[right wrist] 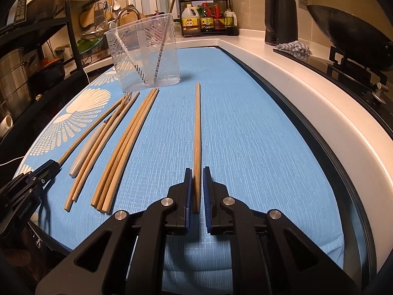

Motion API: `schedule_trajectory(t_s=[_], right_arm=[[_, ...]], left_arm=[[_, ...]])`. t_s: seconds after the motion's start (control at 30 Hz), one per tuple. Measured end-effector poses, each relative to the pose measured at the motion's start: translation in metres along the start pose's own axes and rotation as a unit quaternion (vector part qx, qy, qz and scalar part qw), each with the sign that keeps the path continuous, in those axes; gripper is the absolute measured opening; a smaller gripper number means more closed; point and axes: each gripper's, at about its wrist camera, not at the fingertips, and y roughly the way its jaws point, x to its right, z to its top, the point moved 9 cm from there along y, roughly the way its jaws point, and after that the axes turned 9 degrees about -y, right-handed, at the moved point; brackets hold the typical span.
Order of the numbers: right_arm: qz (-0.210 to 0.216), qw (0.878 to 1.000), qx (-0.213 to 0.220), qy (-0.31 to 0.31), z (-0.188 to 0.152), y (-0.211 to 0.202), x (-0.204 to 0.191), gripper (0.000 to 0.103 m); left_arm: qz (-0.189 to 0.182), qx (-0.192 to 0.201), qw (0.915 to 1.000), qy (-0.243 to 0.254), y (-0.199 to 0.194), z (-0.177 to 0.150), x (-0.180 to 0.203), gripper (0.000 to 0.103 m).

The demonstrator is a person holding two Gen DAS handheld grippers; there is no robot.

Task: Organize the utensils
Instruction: 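Close left tool on a chopstick while right tool grasps another chopstick, then lift chopstick with left tool while right tool lifts its chopstick toward container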

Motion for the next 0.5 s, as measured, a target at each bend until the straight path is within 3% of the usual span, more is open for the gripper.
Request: schedule_trajectory(t_s=[0.5], right_arm=[[-0.013, 1.000, 0.006, 0.009, -0.001, -0.002, 0.014, 0.006]], left_arm=[[0.026, 0.006, 0.9996, -0.004, 0.005, 0.005, -0.009, 0.007]])
